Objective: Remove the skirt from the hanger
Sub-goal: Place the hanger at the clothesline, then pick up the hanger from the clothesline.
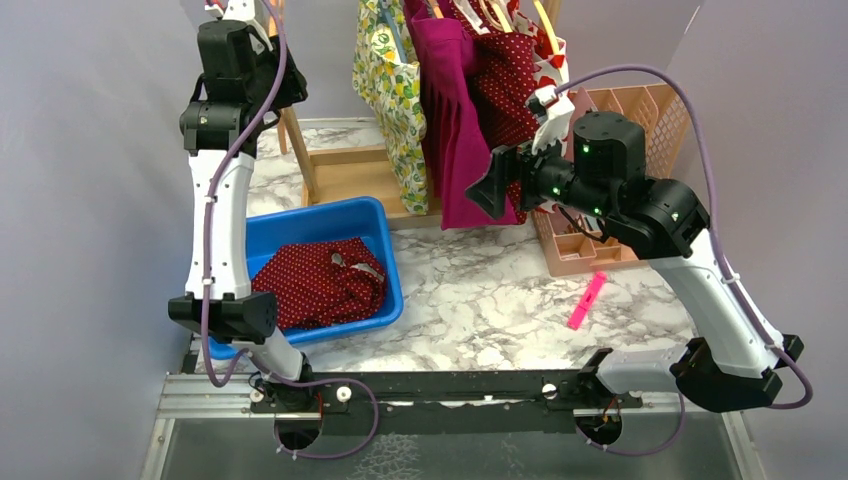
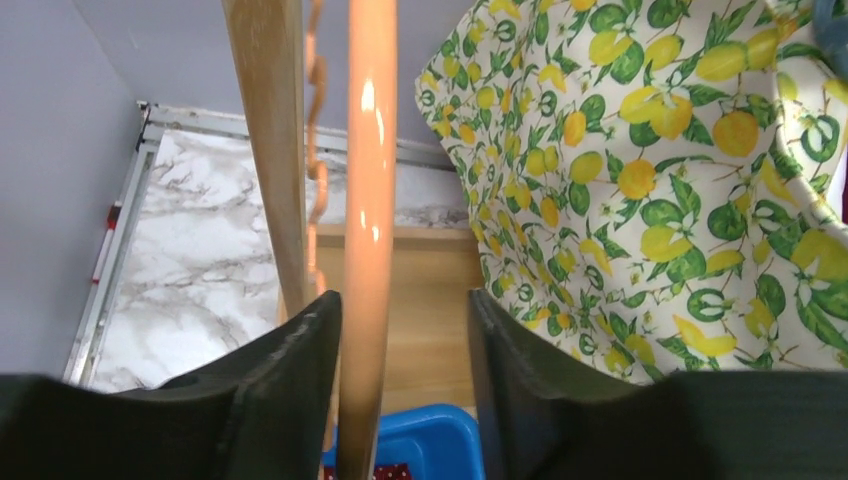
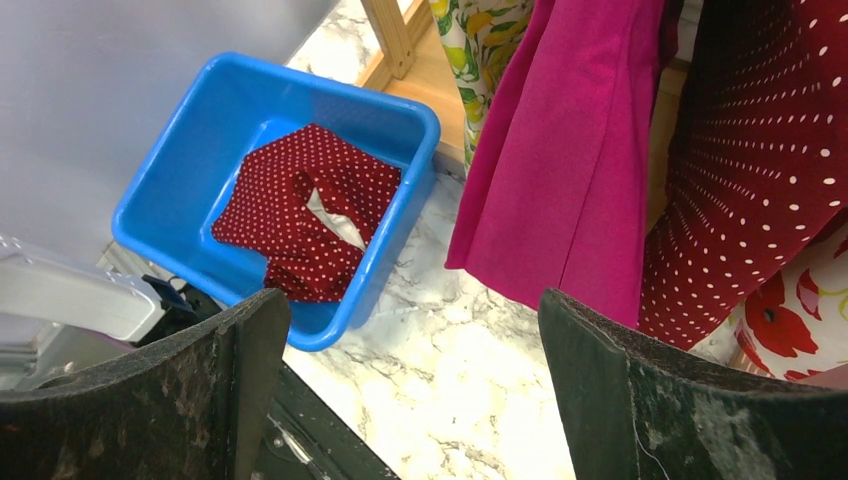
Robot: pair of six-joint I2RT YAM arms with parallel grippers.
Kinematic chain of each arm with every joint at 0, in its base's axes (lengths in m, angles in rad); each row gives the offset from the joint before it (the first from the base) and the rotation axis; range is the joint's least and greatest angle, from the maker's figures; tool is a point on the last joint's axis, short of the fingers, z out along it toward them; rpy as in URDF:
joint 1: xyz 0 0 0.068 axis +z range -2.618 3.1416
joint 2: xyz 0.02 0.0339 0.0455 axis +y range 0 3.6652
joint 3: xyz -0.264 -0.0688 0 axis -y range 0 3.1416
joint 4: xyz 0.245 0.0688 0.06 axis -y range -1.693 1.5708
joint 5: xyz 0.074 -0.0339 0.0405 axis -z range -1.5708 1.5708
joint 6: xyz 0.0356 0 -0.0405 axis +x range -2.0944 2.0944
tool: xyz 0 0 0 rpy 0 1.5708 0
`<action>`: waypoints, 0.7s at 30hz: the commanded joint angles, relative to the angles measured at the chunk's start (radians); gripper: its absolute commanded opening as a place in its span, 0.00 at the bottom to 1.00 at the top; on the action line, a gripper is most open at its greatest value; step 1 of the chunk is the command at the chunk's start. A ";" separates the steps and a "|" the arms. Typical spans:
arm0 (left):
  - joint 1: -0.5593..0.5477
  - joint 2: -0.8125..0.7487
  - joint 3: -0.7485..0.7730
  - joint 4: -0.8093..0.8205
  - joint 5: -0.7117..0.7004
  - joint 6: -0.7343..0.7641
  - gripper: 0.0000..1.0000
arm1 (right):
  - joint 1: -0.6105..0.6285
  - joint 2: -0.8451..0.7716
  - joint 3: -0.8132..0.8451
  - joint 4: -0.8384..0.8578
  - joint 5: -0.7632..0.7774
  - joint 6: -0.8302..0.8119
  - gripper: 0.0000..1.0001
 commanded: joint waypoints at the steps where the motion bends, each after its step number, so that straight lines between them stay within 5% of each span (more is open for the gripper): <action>1: 0.006 -0.096 -0.013 -0.010 0.018 -0.045 0.58 | 0.002 0.002 0.052 -0.019 -0.001 0.013 1.00; 5: 0.006 -0.155 -0.007 -0.026 0.041 -0.084 0.68 | 0.001 0.000 0.058 -0.045 0.006 0.010 0.99; 6: 0.007 -0.165 0.002 -0.034 0.049 -0.095 0.81 | 0.001 0.000 0.063 -0.057 0.011 0.012 1.00; 8: 0.007 -0.191 0.013 -0.046 0.067 -0.112 0.86 | 0.002 0.001 0.071 -0.080 0.021 0.021 1.00; 13: 0.006 -0.196 0.100 -0.049 0.146 -0.147 0.86 | 0.002 0.012 0.077 -0.116 0.054 0.058 1.00; 16: -0.003 -0.123 0.154 -0.017 0.312 -0.215 0.82 | 0.002 0.028 0.068 -0.113 0.089 0.084 0.99; 21: -0.099 0.015 0.301 0.073 0.387 -0.293 0.81 | 0.002 0.103 0.147 -0.163 0.127 0.141 0.99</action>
